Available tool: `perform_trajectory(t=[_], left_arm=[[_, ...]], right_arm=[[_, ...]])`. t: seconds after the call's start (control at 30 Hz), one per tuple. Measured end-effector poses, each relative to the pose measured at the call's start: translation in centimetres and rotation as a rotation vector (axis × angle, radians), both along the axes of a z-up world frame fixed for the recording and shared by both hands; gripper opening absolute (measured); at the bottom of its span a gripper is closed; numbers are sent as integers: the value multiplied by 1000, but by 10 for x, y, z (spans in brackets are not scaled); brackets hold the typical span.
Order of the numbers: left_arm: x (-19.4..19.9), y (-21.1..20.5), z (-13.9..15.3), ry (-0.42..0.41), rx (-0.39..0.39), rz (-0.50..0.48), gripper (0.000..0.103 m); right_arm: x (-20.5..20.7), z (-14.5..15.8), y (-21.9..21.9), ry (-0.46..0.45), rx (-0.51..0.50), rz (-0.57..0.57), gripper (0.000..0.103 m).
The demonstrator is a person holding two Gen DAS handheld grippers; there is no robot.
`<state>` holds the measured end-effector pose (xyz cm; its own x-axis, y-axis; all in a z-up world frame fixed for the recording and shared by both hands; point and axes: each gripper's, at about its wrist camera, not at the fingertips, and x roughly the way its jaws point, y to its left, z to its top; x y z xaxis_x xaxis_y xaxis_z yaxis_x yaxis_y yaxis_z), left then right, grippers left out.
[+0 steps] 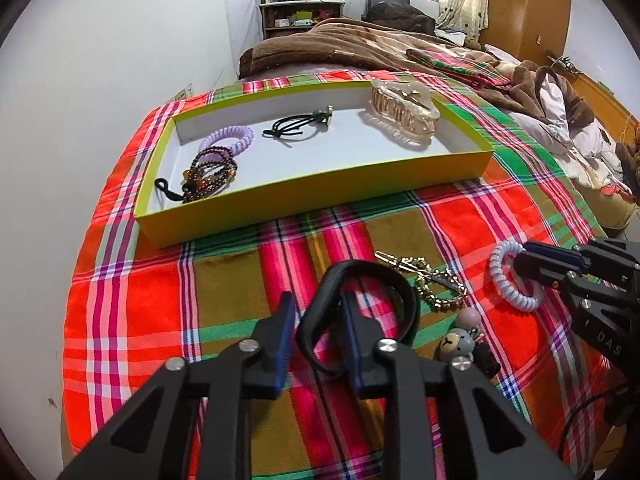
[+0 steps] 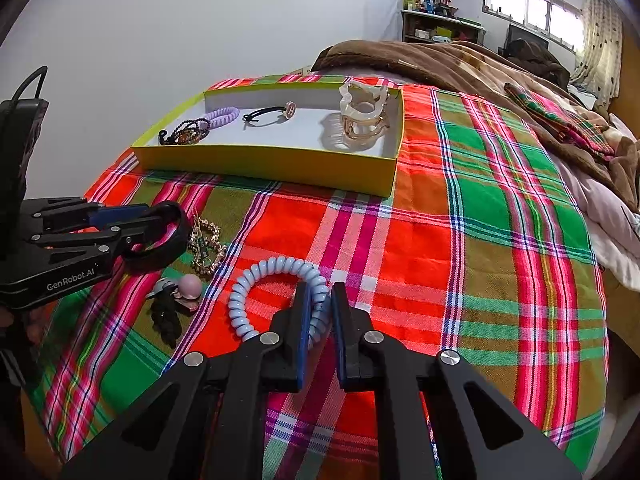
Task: Organize jewelry
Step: 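Grasp the black band bracelet with left tool while right tool grasps the blue coil tie, then carry the black band with left tool while right tool carries the blue coil tie into the box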
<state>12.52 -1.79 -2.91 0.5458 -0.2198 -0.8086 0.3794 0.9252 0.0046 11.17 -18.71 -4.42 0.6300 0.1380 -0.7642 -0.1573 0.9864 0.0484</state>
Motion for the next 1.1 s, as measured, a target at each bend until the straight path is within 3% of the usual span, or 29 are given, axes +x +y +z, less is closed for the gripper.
perform_trajectory(t=[0.23,1.1], left_arm=[[0,1,1,-4,-6,6,13],[17,26,41,-62,-92,50,13]], right_arm=[[0,1,0,-1,0,-2,10],[14,31,2,-68,15,-9,10]])
